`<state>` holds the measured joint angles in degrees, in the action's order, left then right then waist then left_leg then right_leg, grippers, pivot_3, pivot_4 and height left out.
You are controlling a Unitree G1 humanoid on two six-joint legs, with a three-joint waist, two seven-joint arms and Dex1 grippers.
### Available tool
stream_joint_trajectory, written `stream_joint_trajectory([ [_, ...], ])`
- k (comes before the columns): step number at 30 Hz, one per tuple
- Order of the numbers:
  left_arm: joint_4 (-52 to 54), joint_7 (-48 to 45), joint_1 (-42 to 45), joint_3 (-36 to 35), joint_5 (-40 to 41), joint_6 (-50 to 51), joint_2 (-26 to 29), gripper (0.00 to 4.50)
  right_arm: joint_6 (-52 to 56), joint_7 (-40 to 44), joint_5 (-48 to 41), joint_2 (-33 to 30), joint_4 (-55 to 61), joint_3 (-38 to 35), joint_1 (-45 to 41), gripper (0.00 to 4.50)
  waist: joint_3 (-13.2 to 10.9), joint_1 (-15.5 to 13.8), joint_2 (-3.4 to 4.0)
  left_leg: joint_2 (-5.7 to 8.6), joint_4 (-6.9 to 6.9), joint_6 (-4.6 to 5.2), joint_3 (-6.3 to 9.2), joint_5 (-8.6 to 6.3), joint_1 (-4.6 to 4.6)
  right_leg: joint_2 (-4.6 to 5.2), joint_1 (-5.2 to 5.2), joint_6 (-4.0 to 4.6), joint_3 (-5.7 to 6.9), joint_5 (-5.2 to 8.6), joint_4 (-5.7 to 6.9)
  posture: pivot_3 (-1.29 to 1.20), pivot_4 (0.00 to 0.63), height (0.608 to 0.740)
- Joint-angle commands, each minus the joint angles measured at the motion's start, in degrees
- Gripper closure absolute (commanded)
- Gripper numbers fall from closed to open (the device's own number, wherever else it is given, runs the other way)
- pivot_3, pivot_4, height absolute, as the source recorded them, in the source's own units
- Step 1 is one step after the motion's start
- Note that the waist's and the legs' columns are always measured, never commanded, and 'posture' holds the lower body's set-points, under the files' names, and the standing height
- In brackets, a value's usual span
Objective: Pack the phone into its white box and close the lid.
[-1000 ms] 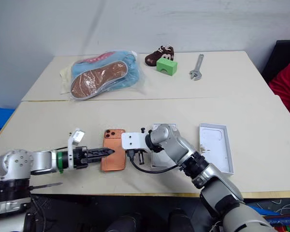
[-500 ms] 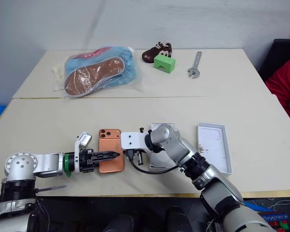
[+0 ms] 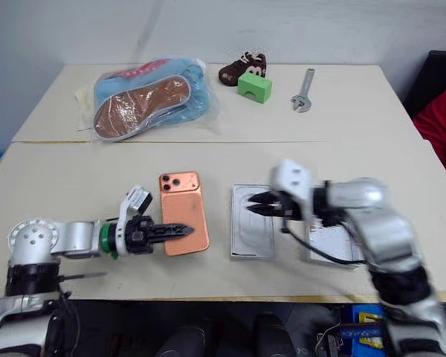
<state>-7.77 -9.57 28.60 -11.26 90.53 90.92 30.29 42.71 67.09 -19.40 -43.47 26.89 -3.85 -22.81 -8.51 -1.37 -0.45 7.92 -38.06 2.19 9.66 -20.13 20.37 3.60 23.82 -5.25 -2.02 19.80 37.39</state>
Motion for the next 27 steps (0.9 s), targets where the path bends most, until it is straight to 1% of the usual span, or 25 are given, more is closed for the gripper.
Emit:
stream_joint_trajectory([
  [1, -2.2, 2.6, 4.7, 3.9, 1.2, -1.1, -4.8, 4.39, 3.1, -1.6, -4.2, -3.5, 7.0, -7.4, 6.6, 2.42, 0.0, -0.1, -0.06, 0.00, 0.02, -0.01, 0.00, 0.00, 0.01, -0.02, 0.00, -0.03, 0.00, -0.01, -0.07, 0.00, 0.150, 0.740],
  [5, -6.8, 4.2, 9.4, 7.3, -3.6, -1.3, -10.1, 4.39, 4.5, -4.0, -7.0, -5.3, 11.3, -11.5, 13.8, 1.17, -0.1, 0.3, -0.18, -0.01, -0.03, -0.03, -0.05, 0.01, -0.01, -0.08, 0.06, -0.09, -0.11, -0.04, -0.23, 0.00, 0.150, 0.740],
  [6, -8.3, 4.2, 10.5, 7.8, -5.0, -1.4, -11.3, 4.39, 4.7, -4.7, -7.6, -5.4, 12.4, -12.1, 15.1, 0.74, -0.1, 0.1, -0.19, -0.02, -0.03, -0.06, -0.08, 0.02, -0.03, -0.12, 0.10, -0.10, -0.17, -0.05, -0.20, 0.00, 0.150, 0.740],
  [8, -12.0, 4.0, 12.9, 8.6, -8.7, -1.7, -13.7, 4.39, 5.5, -6.6, -8.8, -5.1, 14.3, -13.2, 17.0, 0.08, -0.2, -0.2, -0.26, -0.02, -0.06, -0.14, -0.08, 0.07, -0.03, -0.13, 0.14, -0.10, -0.15, -0.05, -0.14, 0.00, 0.150, 0.740],
  [10, -14.2, 3.6, 14.6, 9.4, -12.9, -1.9, -15.3, 4.39, 5.8, -8.5, -9.7, -4.9, 15.2, -13.7, 17.7, 0.00, -0.2, -0.2, -0.28, -0.02, -0.10, -0.20, -0.08, 0.10, -0.03, -0.13, 0.15, -0.11, -0.15, -0.05, -0.05, 0.00, 0.150, 0.740],
  [15, -18.4, 1.3, 17.8, 11.8, -22.8, -2.7, -18.8, 4.39, 5.8, -12.6, -11.2, -4.8, 16.5, -14.3, 19.2, 0.00, -0.2, -0.4, -0.35, -0.02, -0.11, -0.24, -0.09, 0.13, -0.03, -0.13, 0.16, -0.13, -0.16, -0.07, 0.00, 0.00, 0.150, 0.740],
  [18, -19.4, -1.2, 18.8, 12.2, -27.2, -3.9, -20.1, 4.39, 5.5, -14.6, -11.8, -4.8, 16.9, -14.3, 19.8, 0.00, -0.2, -0.7, -0.35, -0.01, -0.11, -0.24, -0.09, 0.12, -0.03, -0.12, 0.16, -0.14, -0.16, -0.07, -0.01, 0.00, 0.150, 0.740],
  [21, -20.8, -3.2, 20.1, 11.0, -29.8, -3.2, -21.4, 4.39, 5.3, -16.2, -12.2, -4.9, 16.9, -13.8, 20.2, 0.00, -0.2, -1.5, -0.36, -0.01, -0.13, -0.24, -0.09, 0.13, -0.03, -0.12, 0.16, -0.16, -0.16, -0.08, -0.01, 0.00, 0.150, 0.740],
  [23, -20.5, -4.5, 20.7, 10.8, -31.3, -2.4, -21.9, 3.67, 5.0, -17.0, -12.4, -4.9, 16.9, -13.3, 20.6, 0.00, -0.3, -1.8, -0.39, -0.01, -0.14, -0.24, -0.09, 0.13, -0.03, -0.12, 0.16, -0.16, -0.16, -0.08, 0.00, 0.00, 0.150, 0.740],
  [25, -19.8, -5.1, 21.1, 10.1, -32.3, -1.1, -22.4, 3.26, 4.7, -17.6, -12.4, -4.9, 17.0, -12.9, 21.0, 0.00, -0.3, -1.8, -0.41, -0.01, -0.13, -0.24, -0.09, 0.13, -0.03, -0.12, 0.16, -0.16, -0.16, -0.08, -0.01, 0.00, 0.150, 0.740],
  [27, -18.3, -6.0, 21.3, 9.2, -32.3, 0.9, -22.2, 2.61, 4.7, -18.0, -12.9, -4.9, 17.1, -12.7, 21.0, 0.00, -0.3, -1.8, -0.42, 0.00, -0.12, -0.24, -0.09, 0.13, -0.03, -0.12, 0.16, -0.16, -0.16, -0.08, -0.01, 0.00, 0.150, 0.740],
])
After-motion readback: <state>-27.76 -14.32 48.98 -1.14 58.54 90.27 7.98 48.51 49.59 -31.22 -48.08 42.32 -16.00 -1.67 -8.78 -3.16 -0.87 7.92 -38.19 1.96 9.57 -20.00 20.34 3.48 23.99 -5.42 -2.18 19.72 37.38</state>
